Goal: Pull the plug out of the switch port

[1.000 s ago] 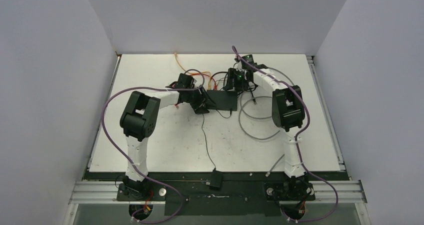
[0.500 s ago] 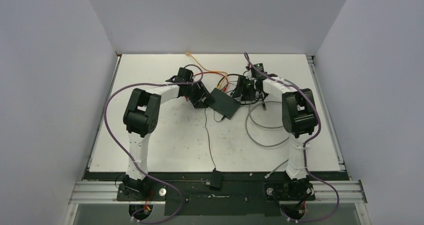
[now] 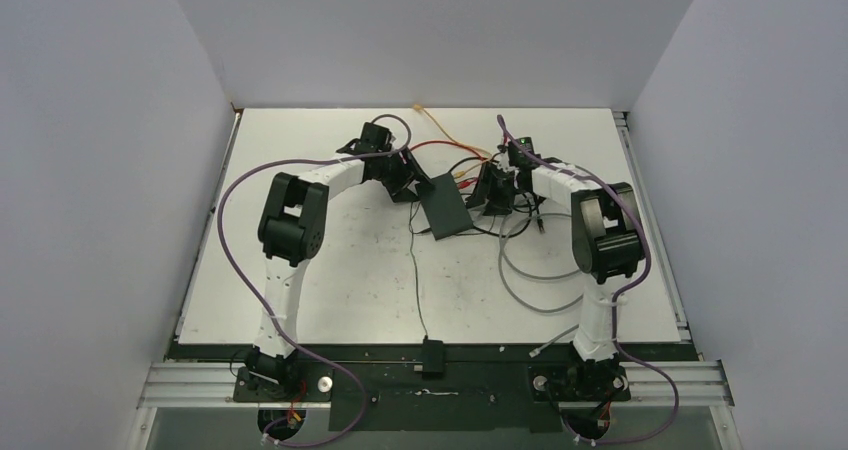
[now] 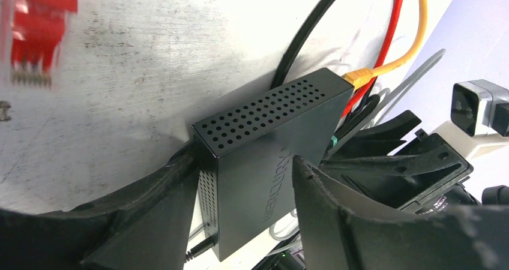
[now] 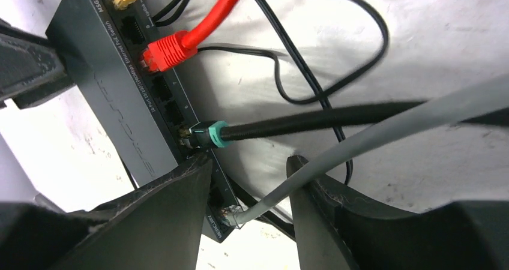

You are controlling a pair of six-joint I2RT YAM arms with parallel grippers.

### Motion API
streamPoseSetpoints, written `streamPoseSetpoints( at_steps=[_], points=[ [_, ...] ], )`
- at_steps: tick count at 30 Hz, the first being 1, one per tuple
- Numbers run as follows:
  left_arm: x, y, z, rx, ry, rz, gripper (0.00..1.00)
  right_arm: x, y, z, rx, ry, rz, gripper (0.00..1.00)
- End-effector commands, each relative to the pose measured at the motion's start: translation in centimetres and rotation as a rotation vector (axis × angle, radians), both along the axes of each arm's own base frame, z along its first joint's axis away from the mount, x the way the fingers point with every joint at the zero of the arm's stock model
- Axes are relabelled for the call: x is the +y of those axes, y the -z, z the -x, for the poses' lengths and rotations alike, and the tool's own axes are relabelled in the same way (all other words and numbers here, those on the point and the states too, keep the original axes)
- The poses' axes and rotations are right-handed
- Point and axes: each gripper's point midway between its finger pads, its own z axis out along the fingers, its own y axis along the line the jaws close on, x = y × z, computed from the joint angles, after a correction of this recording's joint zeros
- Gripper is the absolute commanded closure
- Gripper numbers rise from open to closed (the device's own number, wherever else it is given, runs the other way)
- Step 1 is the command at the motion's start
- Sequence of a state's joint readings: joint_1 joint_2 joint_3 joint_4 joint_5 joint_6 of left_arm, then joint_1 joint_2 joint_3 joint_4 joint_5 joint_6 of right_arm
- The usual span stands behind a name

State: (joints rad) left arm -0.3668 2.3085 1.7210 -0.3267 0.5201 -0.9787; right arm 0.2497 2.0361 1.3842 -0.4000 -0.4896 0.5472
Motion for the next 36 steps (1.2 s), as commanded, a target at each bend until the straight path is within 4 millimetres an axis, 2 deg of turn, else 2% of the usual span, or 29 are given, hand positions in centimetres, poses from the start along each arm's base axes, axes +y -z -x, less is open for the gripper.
streamPoseSetpoints(
  at_steps=[1, 4, 9, 12, 15, 18, 23, 31, 36],
  points=[
    [-5.1, -7.0, 0.1, -0.167, 0.129, 0.144, 0.4, 4.4, -3.2, 4.0, 0.048, -0.144, -0.162, 0.49],
    [-4.1, -7.6, 0.4, -0.175, 0.12, 0.11, 0.31, 3.9, -4.0, 3.7, 0.022, -0.142, -0.148, 0.44],
    [-2.6, -8.4, 0.8, -0.183, 0.115, 0.076, 0.29, 3.3, -4.6, 3.2, -0.009, -0.145, -0.141, 0.35],
    [-1.6, -8.3, 1.3, -0.17, 0.118, 0.03, 0.29, 1.8, -4.5, 3.1, -0.007, -0.131, -0.08, 0.32],
    [-0.9, -8.2, 1.7, -0.172, 0.115, 0.0, 0.29, 0.3, -4.5, 3.8, 0.015, -0.121, -0.039, 0.28],
    [-0.4, -8.0, 1.9, -0.166, 0.112, -0.006, 0.29, -0.2, -4.7, 5.0, 0.033, -0.139, -0.028, 0.23],
    [-0.2, -8.0, 2.3, -0.158, 0.114, -0.007, 0.29, 0.0, -6.4, 6.0, 0.014, -0.163, -0.06, 0.18],
    [1.1, -7.2, 3.2, -0.127, 0.104, -0.059, 0.3, 0.2, -9.1, 6.1, -0.029, -0.199, -0.07, 0.19],
    [1.0, -6.7, 4.1, -0.111, 0.097, -0.031, 0.33, 1.0, -10.8, 4.9, -0.118, -0.228, -0.11, 0.16]
  ],
)
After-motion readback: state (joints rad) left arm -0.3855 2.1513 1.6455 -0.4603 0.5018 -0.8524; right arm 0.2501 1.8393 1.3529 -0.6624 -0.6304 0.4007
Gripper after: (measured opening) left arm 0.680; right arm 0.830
